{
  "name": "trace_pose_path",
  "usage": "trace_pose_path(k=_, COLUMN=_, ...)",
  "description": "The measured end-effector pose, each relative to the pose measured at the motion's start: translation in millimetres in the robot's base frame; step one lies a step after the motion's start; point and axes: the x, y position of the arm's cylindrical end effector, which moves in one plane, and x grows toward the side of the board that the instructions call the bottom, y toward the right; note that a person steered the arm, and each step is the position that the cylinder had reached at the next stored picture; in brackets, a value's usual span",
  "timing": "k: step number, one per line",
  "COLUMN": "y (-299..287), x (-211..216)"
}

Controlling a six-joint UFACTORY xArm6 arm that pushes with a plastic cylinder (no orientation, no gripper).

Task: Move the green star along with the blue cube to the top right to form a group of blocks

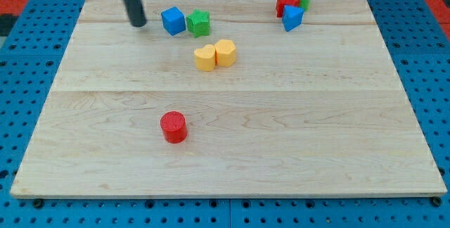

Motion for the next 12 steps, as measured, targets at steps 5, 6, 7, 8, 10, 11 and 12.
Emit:
trace_pose_path(k=5, y=153.8, x=45.5)
trace_pose_path(k=6, y=142.0, x=29.0)
trace_pose_path(k=7, y=126.4, x=11.3)
trace_pose_path(k=8, y=124.0, x=4.2)
trace_pose_path(k=10, y=160.1, x=-6.0)
trace_pose_path(k=11, y=177.1, x=-6.0)
trace_pose_path(k=12, y=194.7, x=-6.0)
